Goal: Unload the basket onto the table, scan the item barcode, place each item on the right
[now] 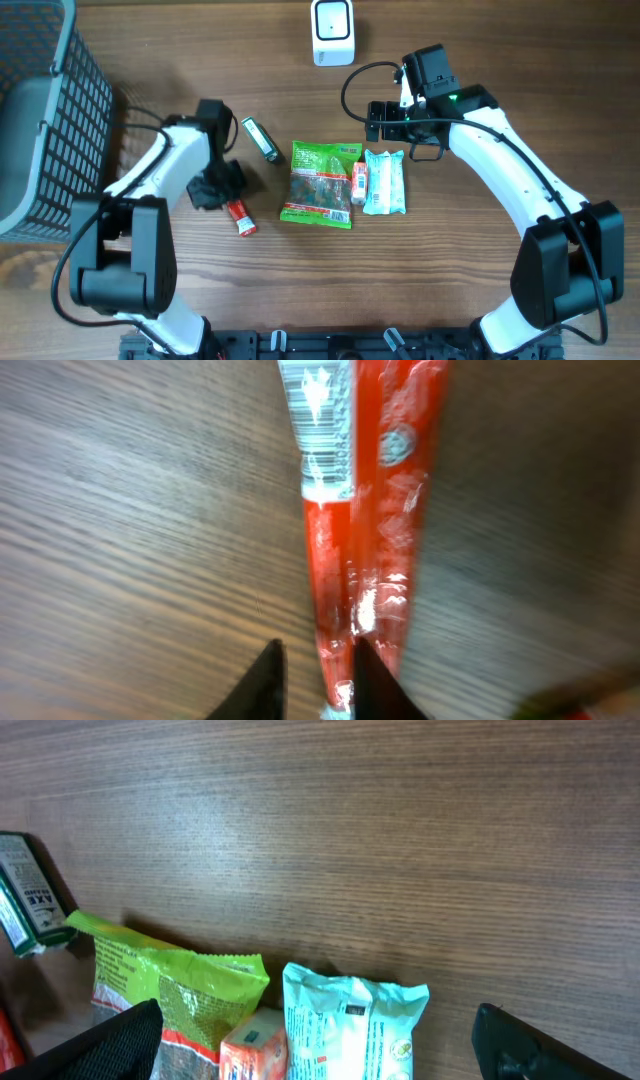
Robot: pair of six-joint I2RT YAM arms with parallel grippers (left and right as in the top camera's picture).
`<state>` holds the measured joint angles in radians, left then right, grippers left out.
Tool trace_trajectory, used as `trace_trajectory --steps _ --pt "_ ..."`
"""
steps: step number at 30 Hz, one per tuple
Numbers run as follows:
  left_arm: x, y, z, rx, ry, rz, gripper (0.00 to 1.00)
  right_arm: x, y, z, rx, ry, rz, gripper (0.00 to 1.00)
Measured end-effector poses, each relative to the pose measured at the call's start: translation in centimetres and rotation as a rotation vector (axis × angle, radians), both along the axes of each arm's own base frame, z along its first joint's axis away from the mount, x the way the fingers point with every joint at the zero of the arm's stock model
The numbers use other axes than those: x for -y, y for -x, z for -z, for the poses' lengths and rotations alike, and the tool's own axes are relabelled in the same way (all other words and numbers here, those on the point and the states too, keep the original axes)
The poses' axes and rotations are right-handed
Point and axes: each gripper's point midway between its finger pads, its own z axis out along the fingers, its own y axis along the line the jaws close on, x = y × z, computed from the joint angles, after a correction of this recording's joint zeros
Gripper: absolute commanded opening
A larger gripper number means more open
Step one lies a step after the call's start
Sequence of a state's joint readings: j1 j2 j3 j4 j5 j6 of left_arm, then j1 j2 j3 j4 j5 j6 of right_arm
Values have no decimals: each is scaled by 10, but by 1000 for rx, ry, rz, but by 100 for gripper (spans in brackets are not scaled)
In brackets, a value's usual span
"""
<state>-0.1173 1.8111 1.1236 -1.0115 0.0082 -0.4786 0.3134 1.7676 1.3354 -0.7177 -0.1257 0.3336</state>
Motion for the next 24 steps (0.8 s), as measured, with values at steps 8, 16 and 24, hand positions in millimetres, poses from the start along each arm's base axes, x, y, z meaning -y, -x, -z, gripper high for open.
trace_trajectory --steps 8,16,24 --pt "0 -32 -106 278 20 -36 4 4 12 5 -49 25 -22 98" --pt "-12 13 -14 160 -38 -111 4 5 16 7 -57 38 -48 99" --pt "-12 -1 20 303 -23 -123 4 6 18 7 -65 42 -48 99"
